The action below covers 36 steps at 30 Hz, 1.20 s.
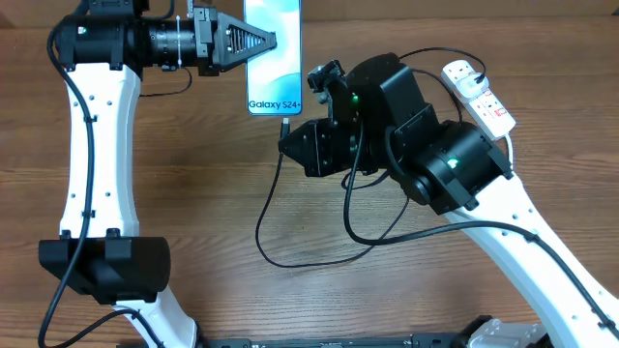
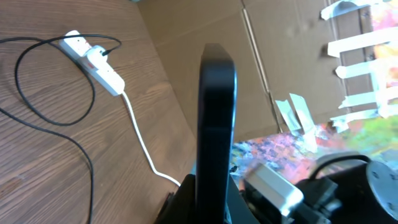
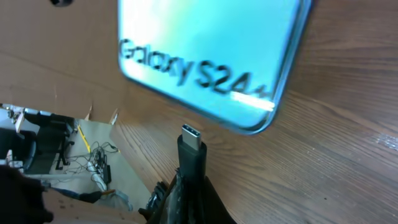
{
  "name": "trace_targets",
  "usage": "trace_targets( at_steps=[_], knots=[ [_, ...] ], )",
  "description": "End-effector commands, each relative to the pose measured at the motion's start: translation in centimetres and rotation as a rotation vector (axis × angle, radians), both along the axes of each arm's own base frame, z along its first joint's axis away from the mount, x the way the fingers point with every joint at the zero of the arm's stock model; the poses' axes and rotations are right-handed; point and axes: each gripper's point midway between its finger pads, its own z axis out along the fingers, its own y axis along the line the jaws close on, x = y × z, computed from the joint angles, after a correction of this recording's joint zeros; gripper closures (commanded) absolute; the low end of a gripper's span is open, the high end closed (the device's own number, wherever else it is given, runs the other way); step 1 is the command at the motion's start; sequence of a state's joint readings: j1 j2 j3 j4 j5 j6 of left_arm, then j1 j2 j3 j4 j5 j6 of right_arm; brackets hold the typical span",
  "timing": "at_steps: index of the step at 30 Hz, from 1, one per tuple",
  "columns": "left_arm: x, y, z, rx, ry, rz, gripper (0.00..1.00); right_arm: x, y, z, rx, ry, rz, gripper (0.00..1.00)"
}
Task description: Plug charger to phone and switch on socket
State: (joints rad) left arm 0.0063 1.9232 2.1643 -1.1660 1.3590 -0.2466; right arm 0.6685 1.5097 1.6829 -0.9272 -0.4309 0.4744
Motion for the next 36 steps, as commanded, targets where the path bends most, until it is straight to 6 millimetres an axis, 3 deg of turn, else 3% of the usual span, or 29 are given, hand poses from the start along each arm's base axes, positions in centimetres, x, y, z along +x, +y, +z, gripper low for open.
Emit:
trace_targets(
  at_steps=[1,36],
  knots=[
    [-1.4,-0.4,2.1,-0.07,-0.066,-0.065,0.96,0.6,0.5,0.6,0.018,-0.007,-0.017,0.96],
    [-0.9,-0.4,1.5,-0.031,-0.09,-0.043,0.96,0.0,1.6,0.5,0.053,0.038,0.021,0.96]
  ],
)
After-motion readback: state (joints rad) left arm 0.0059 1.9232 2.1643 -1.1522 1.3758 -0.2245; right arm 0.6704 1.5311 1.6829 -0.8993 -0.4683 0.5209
